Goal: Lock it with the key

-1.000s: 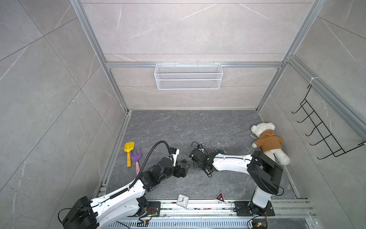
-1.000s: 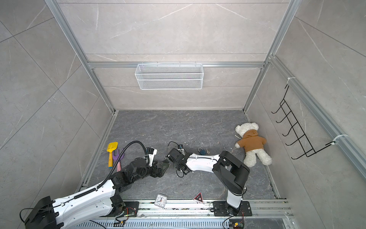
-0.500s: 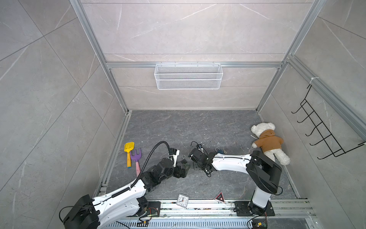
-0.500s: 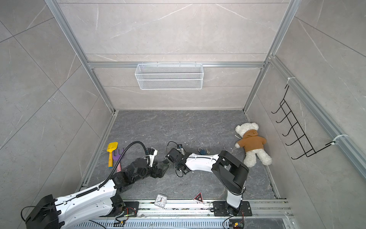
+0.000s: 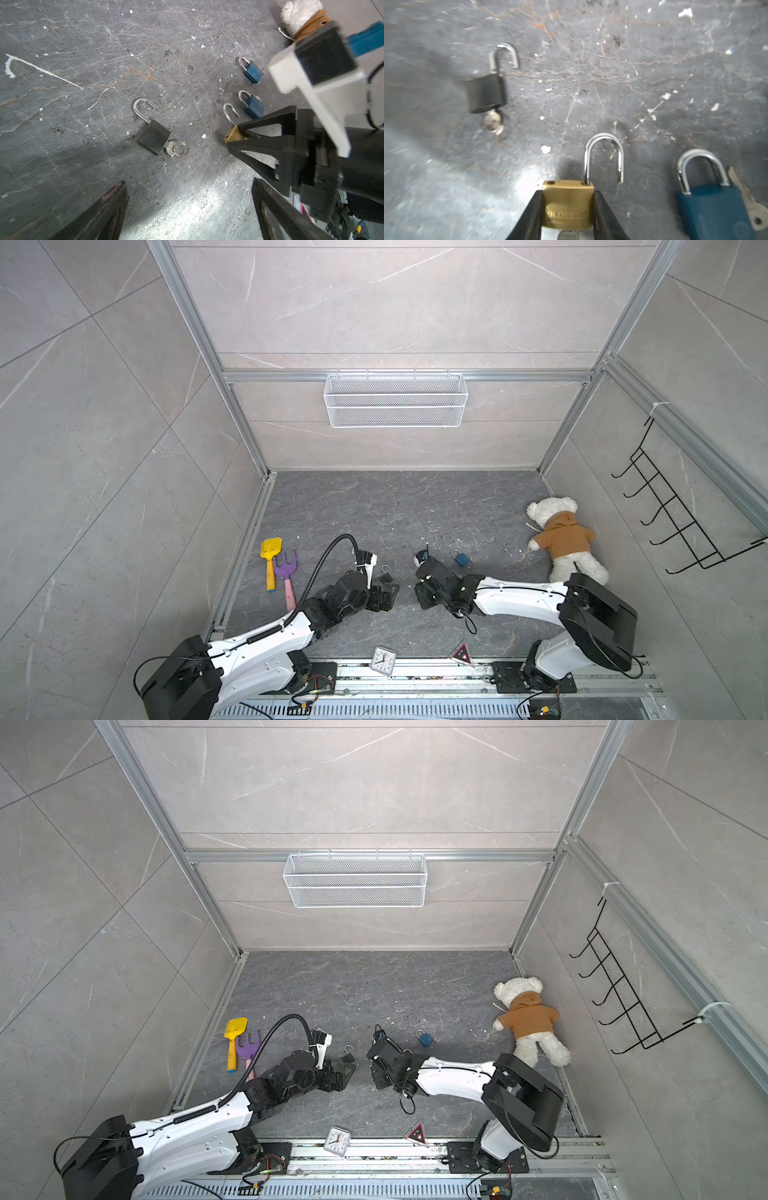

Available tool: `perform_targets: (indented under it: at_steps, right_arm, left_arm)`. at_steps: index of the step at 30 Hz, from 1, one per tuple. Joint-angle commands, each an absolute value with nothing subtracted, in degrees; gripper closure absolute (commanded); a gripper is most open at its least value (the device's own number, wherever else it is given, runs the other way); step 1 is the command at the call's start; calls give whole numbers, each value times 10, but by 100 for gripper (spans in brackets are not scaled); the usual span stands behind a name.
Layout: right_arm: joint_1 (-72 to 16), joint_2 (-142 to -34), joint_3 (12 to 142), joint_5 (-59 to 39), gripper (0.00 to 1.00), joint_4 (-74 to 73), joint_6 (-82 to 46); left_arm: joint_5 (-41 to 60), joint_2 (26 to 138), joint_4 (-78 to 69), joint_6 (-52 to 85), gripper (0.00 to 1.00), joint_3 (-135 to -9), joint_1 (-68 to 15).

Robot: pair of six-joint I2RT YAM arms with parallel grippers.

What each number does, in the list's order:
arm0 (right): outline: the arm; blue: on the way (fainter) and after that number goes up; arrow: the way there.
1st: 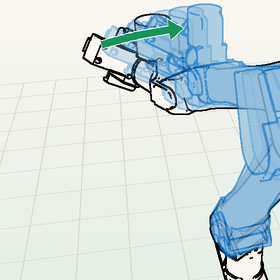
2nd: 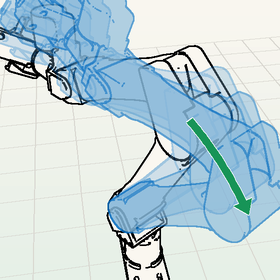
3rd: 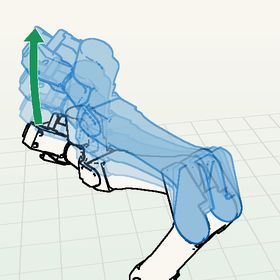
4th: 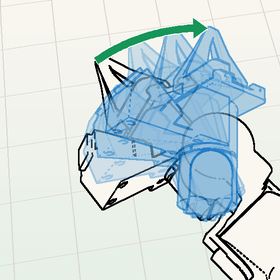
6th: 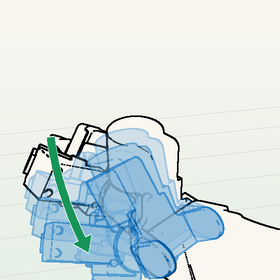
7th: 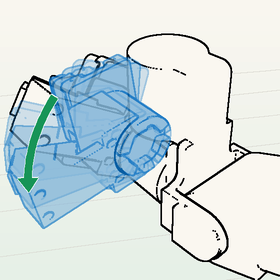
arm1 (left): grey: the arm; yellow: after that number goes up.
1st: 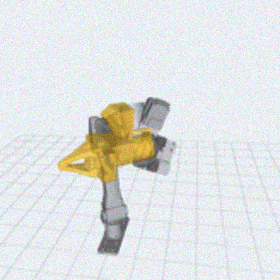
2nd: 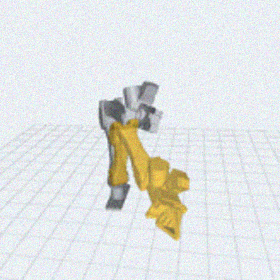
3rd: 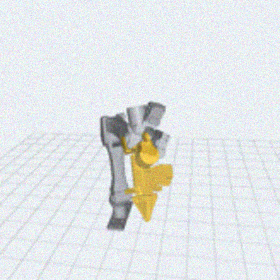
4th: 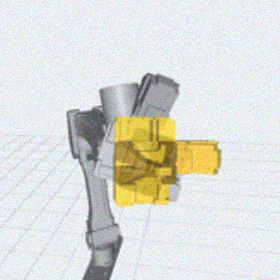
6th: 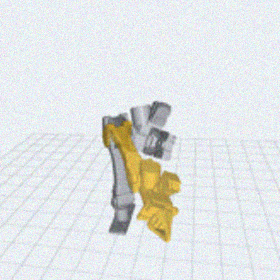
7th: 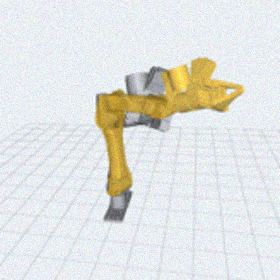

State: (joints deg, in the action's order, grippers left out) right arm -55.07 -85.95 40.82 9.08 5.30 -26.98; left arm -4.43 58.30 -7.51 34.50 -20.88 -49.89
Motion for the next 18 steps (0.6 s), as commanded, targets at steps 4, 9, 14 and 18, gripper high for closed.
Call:
perform_targets:
  at_steps: [4, 9, 14, 18]
  right_arm:
    - [-551, -784, 371, 9, 100, -18, -198]
    - [-553, -766, 368, -15, 100, -25, -189]
    - [-562, -760, 374, -34, 100, -25, -180]
    - [-575, -760, 378, -35, 100, -27, -173]
  left_arm:
    - [-26, 616, -144, 360, 6, -225, -499]
    - [1, 653, -182, 367, 7, -243, -499]
    - [26, 692, -221, 378, 8, -253, -499]
    - [45, 725, -236, 385, 9, -268, -499]
